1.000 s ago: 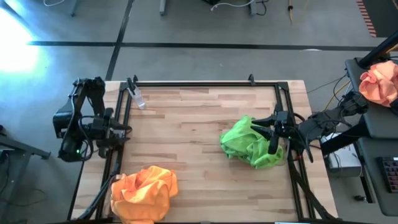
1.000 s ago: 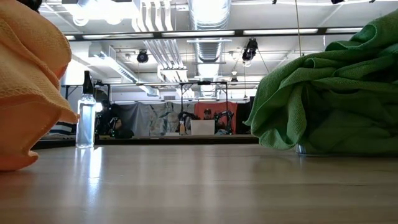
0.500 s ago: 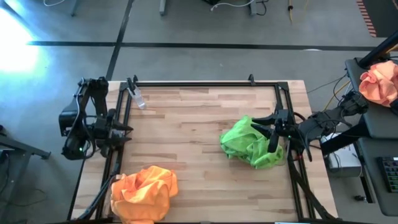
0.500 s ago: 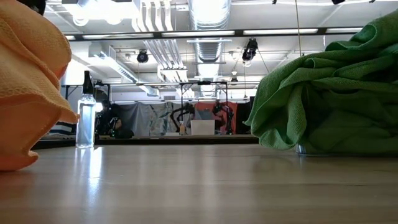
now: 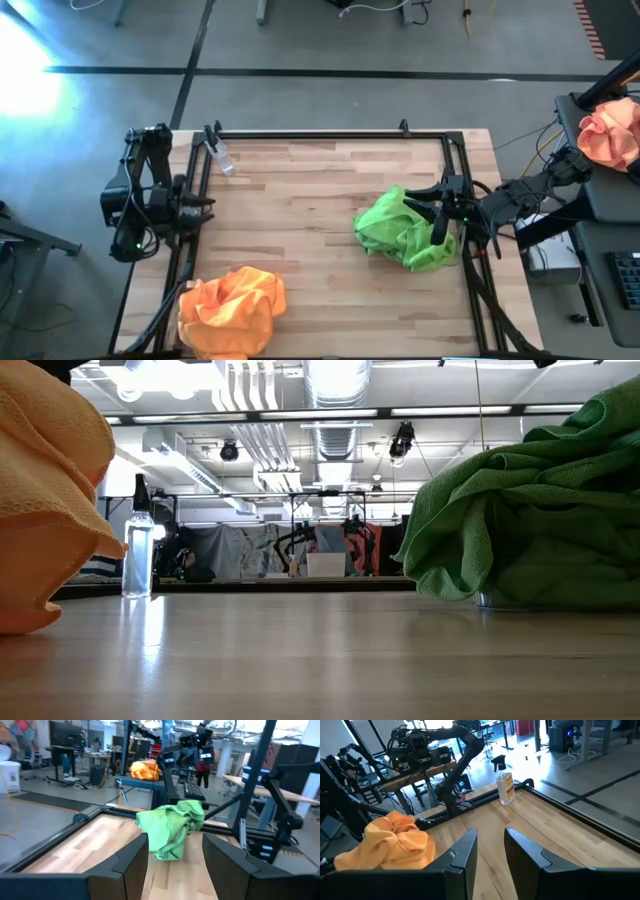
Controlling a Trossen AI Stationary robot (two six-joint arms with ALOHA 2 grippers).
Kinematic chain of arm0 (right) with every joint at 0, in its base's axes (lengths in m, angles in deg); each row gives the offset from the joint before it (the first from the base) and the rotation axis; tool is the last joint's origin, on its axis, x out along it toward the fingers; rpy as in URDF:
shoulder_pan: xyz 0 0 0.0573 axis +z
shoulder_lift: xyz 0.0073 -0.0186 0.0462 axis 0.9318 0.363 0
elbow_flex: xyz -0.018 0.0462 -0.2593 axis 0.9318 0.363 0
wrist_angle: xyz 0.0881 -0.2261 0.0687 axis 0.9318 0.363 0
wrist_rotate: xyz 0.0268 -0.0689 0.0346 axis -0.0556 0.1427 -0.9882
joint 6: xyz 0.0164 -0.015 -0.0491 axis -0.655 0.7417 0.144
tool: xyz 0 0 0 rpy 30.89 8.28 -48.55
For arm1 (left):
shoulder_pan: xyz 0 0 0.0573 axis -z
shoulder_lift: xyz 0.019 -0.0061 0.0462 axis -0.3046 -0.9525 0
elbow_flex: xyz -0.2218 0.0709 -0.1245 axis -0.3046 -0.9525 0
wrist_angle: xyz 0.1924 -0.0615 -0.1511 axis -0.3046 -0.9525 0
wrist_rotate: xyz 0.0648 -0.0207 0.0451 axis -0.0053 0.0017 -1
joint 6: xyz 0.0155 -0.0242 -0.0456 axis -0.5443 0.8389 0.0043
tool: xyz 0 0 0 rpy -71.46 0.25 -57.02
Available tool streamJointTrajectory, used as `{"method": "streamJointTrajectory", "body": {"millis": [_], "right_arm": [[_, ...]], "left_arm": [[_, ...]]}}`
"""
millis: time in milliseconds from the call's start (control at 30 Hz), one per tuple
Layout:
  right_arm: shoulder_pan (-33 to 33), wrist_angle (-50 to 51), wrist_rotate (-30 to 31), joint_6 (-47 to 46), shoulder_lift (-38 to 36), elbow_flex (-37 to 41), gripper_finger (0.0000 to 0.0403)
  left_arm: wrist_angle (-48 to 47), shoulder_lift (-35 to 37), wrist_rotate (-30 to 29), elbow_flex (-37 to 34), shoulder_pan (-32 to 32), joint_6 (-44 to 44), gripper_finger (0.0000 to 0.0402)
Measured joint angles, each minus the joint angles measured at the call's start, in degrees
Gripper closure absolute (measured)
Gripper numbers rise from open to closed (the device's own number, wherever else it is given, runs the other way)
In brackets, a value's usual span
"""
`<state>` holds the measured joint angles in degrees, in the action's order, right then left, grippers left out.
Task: Sort microfiber towel by color & place in baskets
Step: Return to Home Position
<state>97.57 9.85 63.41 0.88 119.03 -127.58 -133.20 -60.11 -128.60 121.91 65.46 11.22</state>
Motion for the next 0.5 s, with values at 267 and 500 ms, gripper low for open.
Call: {"method": "streamJointTrajectory", "body": {"millis": [267,500], "right_arm": [[0.01,0.65,-0.15,0.13,-0.05,0.0,0.0312],[-0.01,2.56,-0.36,-0.04,-0.05,0.0,0.0312]], "left_arm": [[0.22,0.44,-0.65,0.13,-6.69,-0.93,0.0231],[-0.52,2.01,1.27,0.13,-16.1,-2.65,0.0231]]}}
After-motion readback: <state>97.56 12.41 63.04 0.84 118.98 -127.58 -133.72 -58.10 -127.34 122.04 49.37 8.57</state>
